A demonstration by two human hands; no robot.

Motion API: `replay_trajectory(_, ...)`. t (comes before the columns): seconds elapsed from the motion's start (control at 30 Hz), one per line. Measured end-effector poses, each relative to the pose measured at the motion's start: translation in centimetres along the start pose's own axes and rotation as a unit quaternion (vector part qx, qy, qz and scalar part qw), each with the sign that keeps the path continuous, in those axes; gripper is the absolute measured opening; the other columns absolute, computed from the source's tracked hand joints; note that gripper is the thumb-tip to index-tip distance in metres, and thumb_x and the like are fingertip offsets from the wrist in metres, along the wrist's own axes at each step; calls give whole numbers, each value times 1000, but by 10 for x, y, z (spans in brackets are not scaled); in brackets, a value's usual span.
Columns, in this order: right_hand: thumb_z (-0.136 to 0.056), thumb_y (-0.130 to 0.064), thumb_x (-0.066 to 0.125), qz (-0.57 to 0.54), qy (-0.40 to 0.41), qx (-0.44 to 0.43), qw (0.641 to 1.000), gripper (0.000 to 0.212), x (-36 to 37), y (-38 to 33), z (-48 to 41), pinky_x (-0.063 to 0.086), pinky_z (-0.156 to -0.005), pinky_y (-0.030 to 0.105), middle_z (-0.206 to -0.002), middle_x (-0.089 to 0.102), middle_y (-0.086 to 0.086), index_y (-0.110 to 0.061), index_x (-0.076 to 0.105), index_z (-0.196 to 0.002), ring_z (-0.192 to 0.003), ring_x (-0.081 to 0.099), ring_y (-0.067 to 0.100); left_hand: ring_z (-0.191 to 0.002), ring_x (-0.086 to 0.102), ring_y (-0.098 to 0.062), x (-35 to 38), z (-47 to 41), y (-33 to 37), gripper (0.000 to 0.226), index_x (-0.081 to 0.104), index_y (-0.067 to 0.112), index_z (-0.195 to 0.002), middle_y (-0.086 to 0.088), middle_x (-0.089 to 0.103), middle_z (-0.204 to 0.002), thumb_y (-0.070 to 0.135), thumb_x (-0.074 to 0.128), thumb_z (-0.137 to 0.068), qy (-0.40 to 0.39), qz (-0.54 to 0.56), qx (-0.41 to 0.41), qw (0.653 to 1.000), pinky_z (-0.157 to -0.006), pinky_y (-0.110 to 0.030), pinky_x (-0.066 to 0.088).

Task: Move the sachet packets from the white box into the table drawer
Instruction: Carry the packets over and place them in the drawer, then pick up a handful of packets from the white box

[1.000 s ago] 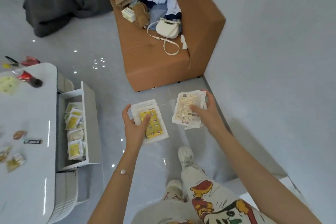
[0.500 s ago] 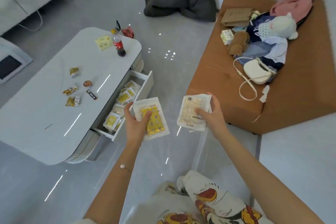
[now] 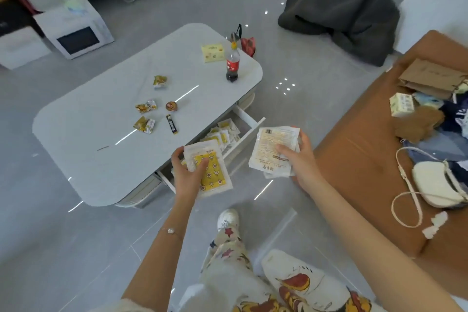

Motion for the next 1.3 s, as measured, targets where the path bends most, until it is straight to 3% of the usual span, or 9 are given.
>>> replay_trajectory(0.07,-79,-6,76,25,-19,-7,999,60,21,-12,-24,60,-72,33,-112,66,-10,-46,49,-113,-100,68,13,-92,69,-18,-6,-23,0,61,33,48,-122,-3,61,-121,35,76,-80,25,7,-20,999,-67,-30,60)
replay_trajectory(0.17,-79,-5,75,42,-45,-6,998,63,47,-23,-56,58,-67,26,-112,67,-10,-38,48,-126,-97,69,10,-84,71,-17,-10,-48,3,61,34,49,-122,-5,65,-114,34,76,-80,45,33,-43,998,-57,-22,57)
replay_trajectory(0.33,-81,-4,73,75,-77,23,994,66,88,-30,-107,58,-64,23,-112,65,-7,-29,43,-135,-94,68,9,-89,70,-20,-13,-82,0,62,33,42,-126,-8,62,-116,29,75,-83,83,63,-77,992,-68,-31,59)
replay_trajectory(0.5,-83,-4,72,115,-129,80,982,60,124,-1,-165,57,-63,23,-114,64,-2,-28,45,-131,-99,67,15,-91,65,-12,-19,-120,-33,57,33,29,-123,0,58,-111,29,75,-83,123,44,-121,984,-53,-12,49)
replay_trajectory(0.8,-86,-6,69,193,-172,195,946,62,192,195,-294,56,-59,18,-120,63,-4,-27,41,-137,-95,64,6,-69,66,4,-15,-206,-243,39,48,17,-117,5,65,-100,27,71,-87,224,73,-276,932,-50,-10,49)
replay_trajectory(0.93,-88,-7,67,186,-153,213,947,61,224,309,-361,56,-63,20,-123,61,-3,-25,39,-139,-97,63,5,-73,61,5,-7,-253,-349,36,46,25,-112,13,58,-94,28,71,-86,274,82,-280,916,-49,-7,47)
replay_trajectory(1.1,-85,-4,68,205,-151,206,945,51,243,393,-412,55,-56,19,-107,65,-7,-20,46,-128,-82,68,0,-80,62,7,-12,-293,-418,35,46,28,-111,14,60,-98,30,71,-87,308,107,-265,907,-56,-11,51)
replay_trajectory(1.2,-85,-3,68,220,-160,195,942,56,253,416,-426,61,-74,34,-119,63,0,-19,43,-133,-100,66,12,-83,64,5,-16,-308,-432,30,49,32,-105,13,61,-98,27,71,-86,325,104,-253,906,-58,-11,52)
replay_trajectory(1.3,-87,-5,66,237,-142,165,947,59,259,424,-436,57,-86,44,-129,58,1,-20,39,-138,-113,61,19,-94,64,-5,-18,-316,-435,38,49,21,-117,7,63,-105,27,71,-87,346,69,-242,904,-71,-19,55)
Point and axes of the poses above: each hand's wrist, its own z-axis away from the middle knuckle, its own x-axis out of the palm, y = z × x, the point moved 6 cm from there along -z, towards the middle knuckle
